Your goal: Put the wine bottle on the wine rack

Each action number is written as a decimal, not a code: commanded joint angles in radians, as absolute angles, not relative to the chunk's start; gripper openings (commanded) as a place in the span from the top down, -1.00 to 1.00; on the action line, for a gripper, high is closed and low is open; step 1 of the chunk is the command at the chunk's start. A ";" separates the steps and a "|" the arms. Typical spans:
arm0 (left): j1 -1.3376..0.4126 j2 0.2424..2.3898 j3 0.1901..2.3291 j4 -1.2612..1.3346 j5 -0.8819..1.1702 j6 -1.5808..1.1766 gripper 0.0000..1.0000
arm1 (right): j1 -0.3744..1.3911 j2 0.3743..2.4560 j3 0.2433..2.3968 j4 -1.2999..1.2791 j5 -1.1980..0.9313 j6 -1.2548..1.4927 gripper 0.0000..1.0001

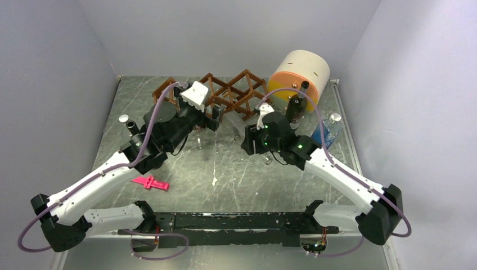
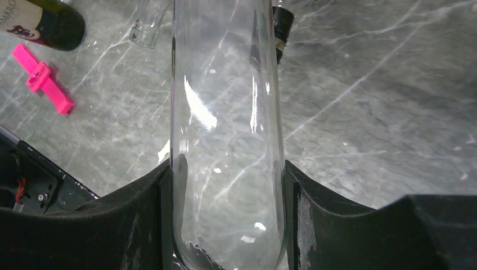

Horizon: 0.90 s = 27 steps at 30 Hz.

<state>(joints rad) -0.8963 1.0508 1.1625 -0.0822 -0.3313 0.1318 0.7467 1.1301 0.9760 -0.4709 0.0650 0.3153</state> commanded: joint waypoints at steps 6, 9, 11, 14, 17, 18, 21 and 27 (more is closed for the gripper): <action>-0.833 1.091 1.125 -0.119 -0.433 -0.014 -0.97 | 0.787 1.306 1.050 -0.241 0.041 0.379 1.00; -0.832 1.089 1.155 -0.151 -0.415 -0.067 -0.97 | 0.794 1.354 1.069 -0.199 0.046 0.401 1.00; -0.831 1.091 1.190 -0.175 -0.425 -0.097 -0.97 | 0.800 1.382 1.083 -0.173 0.061 0.417 1.00; -0.826 1.088 1.212 -0.184 -0.447 -0.131 -0.97 | 0.803 1.420 1.105 -0.143 0.079 0.437 1.00; -0.824 1.077 1.188 -0.171 -0.453 -0.150 -0.97 | 0.805 1.441 1.121 -0.124 0.128 0.466 1.00; -0.824 1.070 1.170 -0.161 -0.454 -0.152 -0.97 | 0.806 1.446 1.123 -0.118 0.150 0.476 1.00; -0.824 1.040 1.101 -0.105 -0.447 -0.145 -0.97 | 0.806 1.452 1.114 -0.077 0.197 0.509 1.00; -0.823 0.995 1.001 -0.030 -0.404 -0.137 -0.97 | 0.806 1.494 1.114 0.029 0.222 0.540 1.00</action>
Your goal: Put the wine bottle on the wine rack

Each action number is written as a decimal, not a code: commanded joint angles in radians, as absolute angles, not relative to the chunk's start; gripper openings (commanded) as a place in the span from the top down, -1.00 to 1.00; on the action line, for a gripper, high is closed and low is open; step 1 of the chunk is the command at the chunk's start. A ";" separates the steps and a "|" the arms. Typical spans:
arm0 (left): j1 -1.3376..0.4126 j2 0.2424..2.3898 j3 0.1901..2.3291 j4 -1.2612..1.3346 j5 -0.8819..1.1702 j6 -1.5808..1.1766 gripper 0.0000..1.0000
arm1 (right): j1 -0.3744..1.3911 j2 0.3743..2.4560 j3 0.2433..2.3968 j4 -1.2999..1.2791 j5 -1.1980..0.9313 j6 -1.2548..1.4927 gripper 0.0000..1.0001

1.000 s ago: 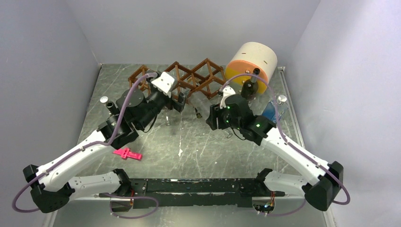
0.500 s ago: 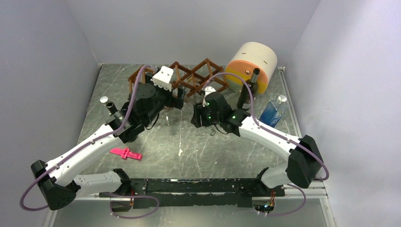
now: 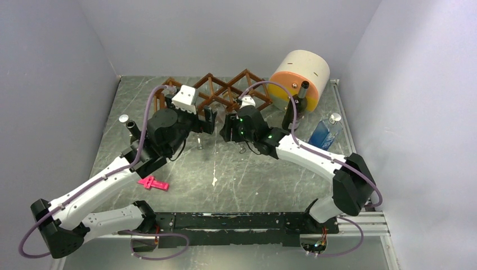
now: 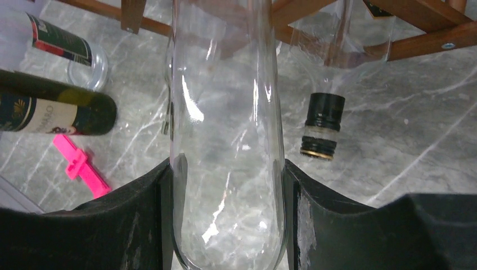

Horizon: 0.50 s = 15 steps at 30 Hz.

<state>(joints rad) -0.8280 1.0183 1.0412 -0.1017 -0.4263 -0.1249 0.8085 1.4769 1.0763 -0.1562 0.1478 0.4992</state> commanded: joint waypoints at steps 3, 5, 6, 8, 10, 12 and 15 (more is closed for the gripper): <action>-0.823 0.990 0.997 -0.035 -0.408 -0.136 -0.97 | 0.807 1.530 1.121 0.088 0.231 0.560 1.00; -0.823 0.988 0.993 -0.036 -0.418 -0.135 -0.97 | 0.808 1.558 1.120 0.145 0.247 0.578 1.00; -0.823 0.985 0.989 -0.034 -0.423 -0.134 -0.97 | 0.809 1.570 1.121 0.169 0.262 0.589 1.00; -0.823 0.980 0.981 -0.030 -0.431 -0.132 -0.97 | 0.810 1.599 1.129 0.211 0.294 0.606 1.00; -0.822 0.974 0.976 -0.027 -0.440 -0.119 -0.97 | 0.810 1.627 1.140 0.246 0.323 0.628 1.00; -0.824 0.970 0.976 -0.028 -0.457 -0.111 -0.97 | 0.809 1.653 1.149 0.294 0.333 0.639 1.00; -0.822 0.964 0.974 -0.031 -0.469 -0.105 -0.97 | 0.809 1.704 1.179 0.323 0.355 0.663 1.00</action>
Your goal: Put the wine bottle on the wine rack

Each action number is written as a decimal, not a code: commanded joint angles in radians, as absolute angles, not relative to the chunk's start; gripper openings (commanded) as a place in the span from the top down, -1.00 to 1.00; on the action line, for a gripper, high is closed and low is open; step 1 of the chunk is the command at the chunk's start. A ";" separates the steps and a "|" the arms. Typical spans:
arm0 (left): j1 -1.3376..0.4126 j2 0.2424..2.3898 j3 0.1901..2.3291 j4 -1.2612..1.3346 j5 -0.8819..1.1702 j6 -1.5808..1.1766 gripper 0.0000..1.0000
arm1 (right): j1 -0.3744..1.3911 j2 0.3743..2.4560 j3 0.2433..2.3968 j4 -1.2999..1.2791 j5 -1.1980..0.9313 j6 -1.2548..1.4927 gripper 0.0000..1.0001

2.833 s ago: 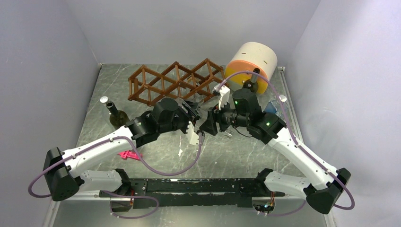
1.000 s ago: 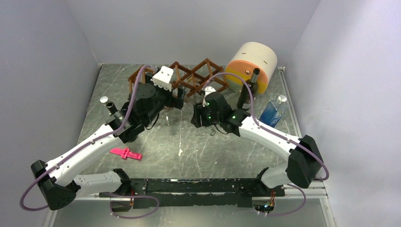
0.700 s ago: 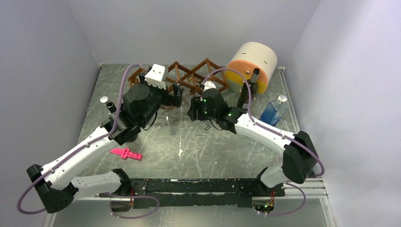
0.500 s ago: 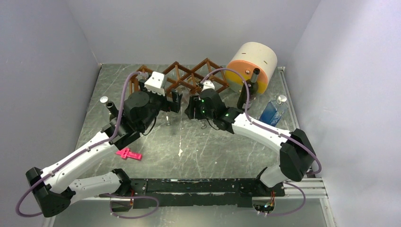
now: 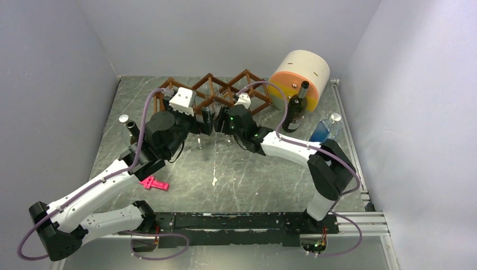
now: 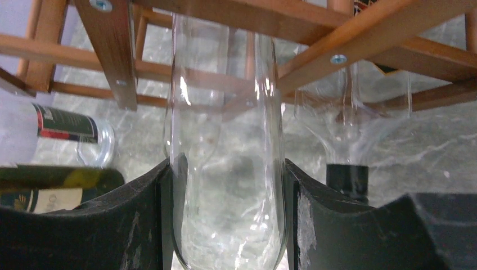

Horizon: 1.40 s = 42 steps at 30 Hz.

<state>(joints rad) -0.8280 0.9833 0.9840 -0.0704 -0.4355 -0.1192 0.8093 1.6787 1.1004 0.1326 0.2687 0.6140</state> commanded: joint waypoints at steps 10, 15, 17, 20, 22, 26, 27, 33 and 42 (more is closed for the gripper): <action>-0.820 0.978 0.985 -0.049 -0.460 -0.115 -0.97 | 0.807 1.838 1.309 0.268 0.381 0.672 0.89; -0.818 0.977 0.981 -0.049 -0.458 -0.115 -0.97 | 0.800 1.881 1.351 0.248 0.383 0.660 0.66; -0.816 0.975 0.980 -0.048 -0.456 -0.116 -0.97 | 0.796 1.893 1.367 0.236 0.381 0.658 0.55; -0.815 0.978 0.980 -0.050 -0.453 -0.116 -0.97 | 0.791 1.907 1.377 0.223 0.382 0.661 0.37; -0.815 0.981 0.982 -0.052 -0.453 -0.118 -0.97 | 0.791 1.911 1.377 0.220 0.382 0.661 0.17; -0.813 0.987 0.983 -0.055 -0.447 -0.120 -0.97 | 0.791 1.907 1.362 0.225 0.379 0.656 -0.24; -0.813 0.989 0.983 -0.056 -0.445 -0.121 -0.97 | 0.791 1.905 1.358 0.228 0.377 0.653 -0.29; -0.813 0.991 0.986 -0.059 -0.438 -0.123 -0.97 | 0.790 1.902 1.356 0.211 0.382 0.626 -0.50; -0.813 0.988 0.985 -0.059 -0.445 -0.122 -0.97 | 0.790 1.842 1.336 0.169 0.389 0.599 -0.63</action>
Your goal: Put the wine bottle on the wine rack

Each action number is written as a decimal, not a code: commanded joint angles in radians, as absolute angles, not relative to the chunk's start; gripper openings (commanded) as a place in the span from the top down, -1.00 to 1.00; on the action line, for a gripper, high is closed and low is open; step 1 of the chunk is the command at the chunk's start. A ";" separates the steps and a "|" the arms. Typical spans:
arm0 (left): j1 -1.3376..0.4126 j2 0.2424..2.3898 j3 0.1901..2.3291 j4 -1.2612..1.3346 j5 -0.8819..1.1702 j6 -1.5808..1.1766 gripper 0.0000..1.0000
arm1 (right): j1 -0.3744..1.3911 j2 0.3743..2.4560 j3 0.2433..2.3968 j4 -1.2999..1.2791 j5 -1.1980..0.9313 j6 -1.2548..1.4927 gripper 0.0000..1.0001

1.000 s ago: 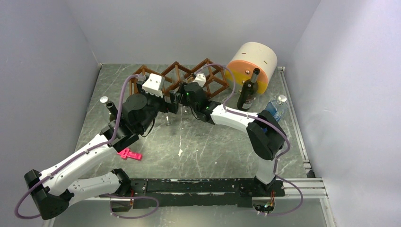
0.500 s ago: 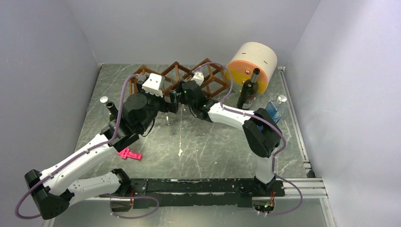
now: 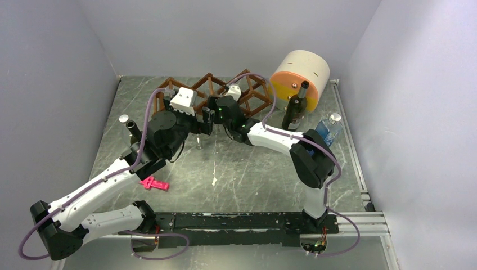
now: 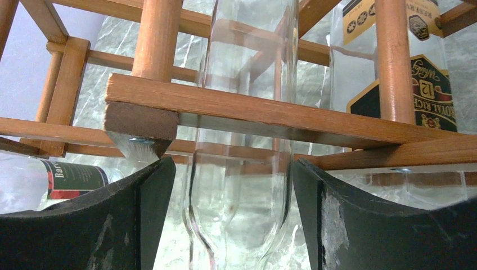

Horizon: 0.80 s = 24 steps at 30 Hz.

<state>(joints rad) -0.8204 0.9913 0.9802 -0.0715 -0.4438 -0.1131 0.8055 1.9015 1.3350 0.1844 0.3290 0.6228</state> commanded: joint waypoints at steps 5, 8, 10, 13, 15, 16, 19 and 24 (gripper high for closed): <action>-0.813 0.980 0.981 -0.053 -0.446 -0.123 -0.97 | 0.787 1.752 1.294 0.135 0.398 0.567 -0.76; -0.813 0.976 0.977 -0.049 -0.445 -0.122 -0.97 | 0.780 1.689 1.259 0.119 0.405 0.558 -0.78; -0.813 0.973 0.975 -0.047 -0.446 -0.123 -0.97 | 0.776 1.655 1.242 0.097 0.405 0.548 -0.78; -0.813 0.969 0.971 -0.042 -0.447 -0.123 -0.97 | 0.768 1.598 1.223 0.041 0.404 0.525 -0.76; -0.813 0.968 0.970 -0.041 -0.446 -0.123 -0.97 | 0.764 1.550 1.213 0.007 0.404 0.503 -0.74; -0.813 0.967 0.968 -0.040 -0.444 -0.123 -0.97 | 0.763 1.522 1.210 -0.013 0.405 0.494 -0.74; -0.813 0.959 0.962 -0.033 -0.442 -0.122 -0.97 | 0.763 1.427 1.199 -0.083 0.425 0.456 -0.72; -0.813 0.932 0.948 0.002 -0.377 -0.114 -0.97 | 0.762 1.239 1.147 -0.197 0.522 0.419 -0.64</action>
<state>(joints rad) -0.8196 0.9707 0.9611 -0.0647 -0.4389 -0.1135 0.7666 1.3815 1.1847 -0.0875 0.4191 0.4732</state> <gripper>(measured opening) 0.985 0.834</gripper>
